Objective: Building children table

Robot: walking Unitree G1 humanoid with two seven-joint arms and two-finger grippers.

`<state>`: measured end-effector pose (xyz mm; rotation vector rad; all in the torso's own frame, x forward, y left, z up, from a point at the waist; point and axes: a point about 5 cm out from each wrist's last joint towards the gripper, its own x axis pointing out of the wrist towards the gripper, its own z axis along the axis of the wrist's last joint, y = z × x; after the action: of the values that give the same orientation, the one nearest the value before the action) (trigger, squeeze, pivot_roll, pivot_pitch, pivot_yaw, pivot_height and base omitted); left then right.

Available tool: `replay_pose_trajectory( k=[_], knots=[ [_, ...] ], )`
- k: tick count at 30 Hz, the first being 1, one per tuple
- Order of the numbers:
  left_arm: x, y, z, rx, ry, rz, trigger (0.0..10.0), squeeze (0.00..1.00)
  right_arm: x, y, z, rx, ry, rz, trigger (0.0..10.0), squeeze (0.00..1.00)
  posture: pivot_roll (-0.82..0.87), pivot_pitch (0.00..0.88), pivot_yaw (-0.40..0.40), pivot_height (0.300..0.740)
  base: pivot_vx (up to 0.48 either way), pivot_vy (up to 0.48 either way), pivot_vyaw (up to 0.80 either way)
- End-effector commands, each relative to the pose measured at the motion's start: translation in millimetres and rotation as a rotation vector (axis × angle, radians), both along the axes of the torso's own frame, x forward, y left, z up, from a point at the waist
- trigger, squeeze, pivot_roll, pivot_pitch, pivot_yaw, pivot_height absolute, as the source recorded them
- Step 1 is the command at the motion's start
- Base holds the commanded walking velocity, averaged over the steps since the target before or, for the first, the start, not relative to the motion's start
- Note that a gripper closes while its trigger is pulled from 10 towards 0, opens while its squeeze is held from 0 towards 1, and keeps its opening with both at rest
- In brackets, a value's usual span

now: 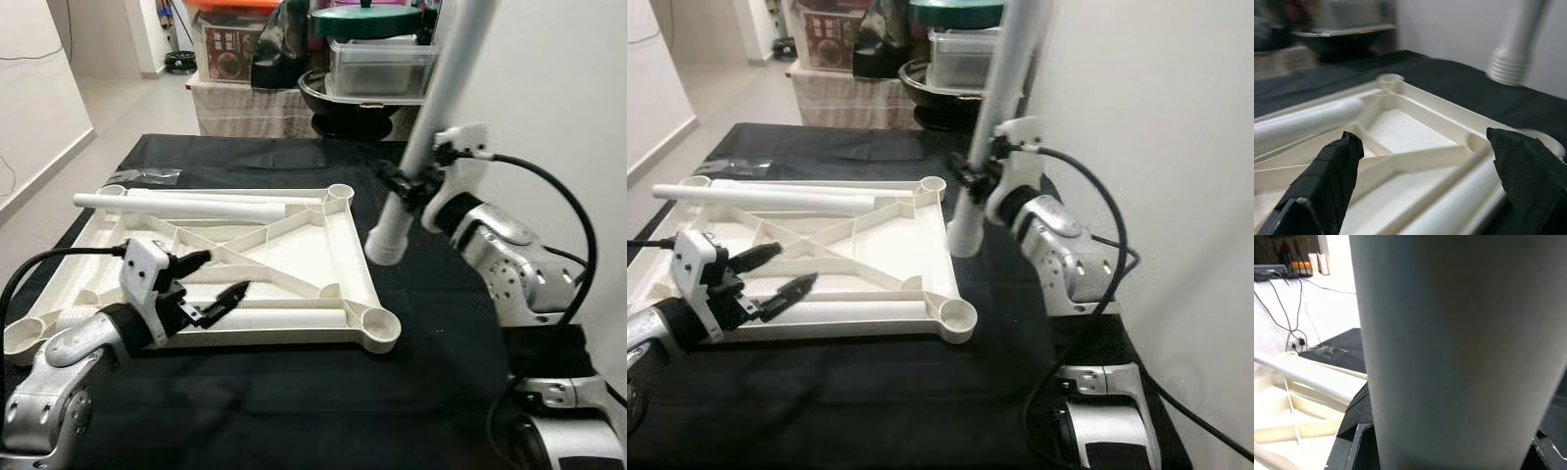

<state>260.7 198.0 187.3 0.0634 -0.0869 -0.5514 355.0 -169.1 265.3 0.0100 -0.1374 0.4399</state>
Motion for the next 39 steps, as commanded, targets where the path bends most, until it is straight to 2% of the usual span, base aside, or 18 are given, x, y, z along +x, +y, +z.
replay_pose_trajectory(
  k=[1,2,4,6,10,12,14,18,22,29,34,39],
  knots=[
    [-2.5,0.8,-14.5,0.026,0.045,0.075,10.0,0.0,-3.8,-2.4,-3.9,-0.036,-0.014,0.006,0.0,0.0,0.03,0.0,-0.047,0.74,0.0,0.0,0.0],
    [-5.9,-0.6,-25.4,0.017,0.082,0.109,10.0,0.0,-7.1,-3.4,-9.3,-0.05,-0.005,0.012,0.0,0.0,0.03,0.0,-0.046,0.74,0.0,0.0,0.0],
    [-8.8,-1.7,-32.2,0.01,0.107,0.129,10.0,0.0,-8.9,-3.9,-12.9,-0.058,-0.001,0.015,0.0,0.0,0.03,0.0,-0.046,0.74,0.0,0.0,0.0],
    [-19.0,-5.5,-46.9,-0.008,0.151,0.181,10.0,0.0,-17.8,-3.5,-25.0,-0.065,0.021,0.037,0.0,0.0,0.02,0.0,-0.043,0.74,0.0,0.0,0.0],
    [-25.3,-8.5,-51.9,-0.053,0.165,0.234,10.0,0.0,-26.1,-0.9,-33.5,-0.065,0.019,0.071,0.0,0.0,0.02,0.0,-0.043,0.74,0.0,0.0,0.0],
    [-28.7,-9.9,-57.8,0.016,0.158,0.242,10.0,0.0,-29.3,1.2,-40.4,-0.062,0.021,0.068,0.0,0.0,0.03,0.0,-0.048,0.74,0.0,0.0,0.0],
    [-30.0,-10.3,-59.8,0.036,0.157,0.24,10.0,0.0,-30.3,2.0,-42.8,-0.06,0.024,0.065,0.0,0.0,0.03,0.0,-0.054,0.74,0.0,0.0,0.0],
    [-30.2,-7.9,-59.5,0.031,0.152,0.26,10.0,0.0,-31.5,3.2,-44.8,-0.048,0.024,0.06,0.0,0.0,0.04,0.0,-0.055,0.74,0.0,0.0,0.0],
    [-30.1,-4.0,-52.8,-0.027,0.136,0.291,10.0,0.0,-33.4,3.5,-48.4,-0.024,0.018,0.056,0.0,0.0,0.04,0.0,-0.058,0.74,0.0,0.0,0.0],
    [-32.2,-2.0,-51.9,-0.058,0.136,0.321,10.0,0.0,-39.6,1.1,-55.5,-0.015,0.044,0.059,0.0,0.0,0.04,0.0,-0.061,0.74,0.0,0.0,0.0],
    [-29.3,-2.9,-48.0,-0.071,0.115,0.317,10.0,0.0,-44.2,4.2,-59.2,0.057,0.089,0.074,0.0,0.0,0.04,0.0,-0.058,0.74,0.0,0.449,-0.64],
    [-27.3,-5.4,-46.9,-0.081,0.105,0.314,10.0,0.0,-43.7,6.7,-58.0,0.049,0.069,0.067,0.0,0.0,0.04,0.0,-0.056,0.74,0.0,0.461,-0.64]
  ],
)
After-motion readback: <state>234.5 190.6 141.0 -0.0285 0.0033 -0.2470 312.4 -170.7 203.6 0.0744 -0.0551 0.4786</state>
